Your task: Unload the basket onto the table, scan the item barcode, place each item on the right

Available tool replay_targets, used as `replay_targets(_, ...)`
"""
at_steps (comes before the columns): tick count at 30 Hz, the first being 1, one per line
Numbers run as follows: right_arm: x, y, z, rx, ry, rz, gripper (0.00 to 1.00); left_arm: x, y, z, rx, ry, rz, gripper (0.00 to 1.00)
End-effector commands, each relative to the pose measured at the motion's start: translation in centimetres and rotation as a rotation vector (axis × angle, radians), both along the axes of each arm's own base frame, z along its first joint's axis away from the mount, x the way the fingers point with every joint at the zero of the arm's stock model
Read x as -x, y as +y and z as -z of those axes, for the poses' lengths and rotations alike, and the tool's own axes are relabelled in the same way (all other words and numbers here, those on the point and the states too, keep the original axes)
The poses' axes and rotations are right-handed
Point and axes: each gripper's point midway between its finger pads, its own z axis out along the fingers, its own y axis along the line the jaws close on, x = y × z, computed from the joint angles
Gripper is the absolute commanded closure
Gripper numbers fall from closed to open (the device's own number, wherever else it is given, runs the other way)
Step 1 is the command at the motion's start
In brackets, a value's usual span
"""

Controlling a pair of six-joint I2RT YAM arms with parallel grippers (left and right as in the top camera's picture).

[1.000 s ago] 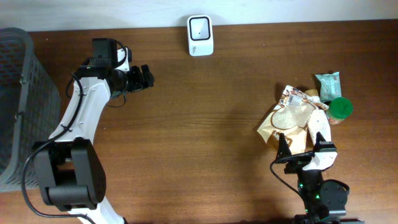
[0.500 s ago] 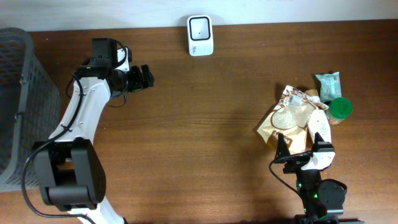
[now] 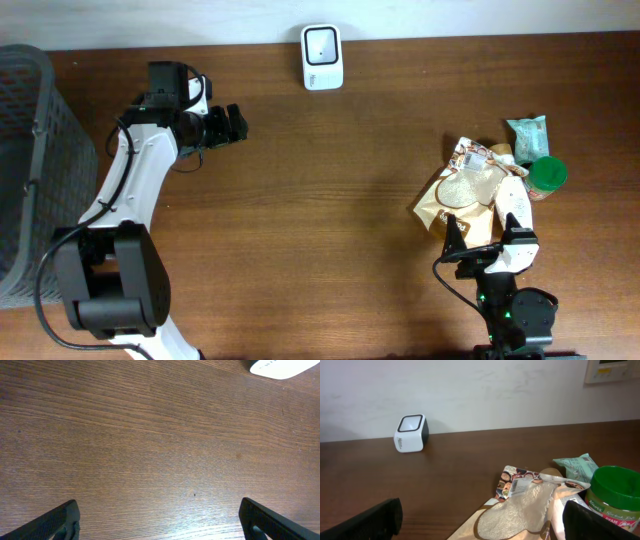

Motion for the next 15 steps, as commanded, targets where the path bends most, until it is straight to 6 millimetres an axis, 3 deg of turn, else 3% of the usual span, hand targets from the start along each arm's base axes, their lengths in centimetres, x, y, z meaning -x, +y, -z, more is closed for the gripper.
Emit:
replay_targets(1,0.0,0.3,0.1,-0.008,-0.005,-0.014,0.02,0.0,0.1,0.1,-0.009,-0.002,0.01,0.01)
replay_targets(10,0.0,0.3,0.2,-0.008,-0.004,-0.013,0.02,0.1,-0.4,-0.2,-0.009,-0.007,0.019,0.01)
replay_targets(15,0.0,0.3,0.2,-0.008,-0.004,-0.013,0.02,0.1,-0.3,-1.5,-0.009,-0.037,0.018,0.01)
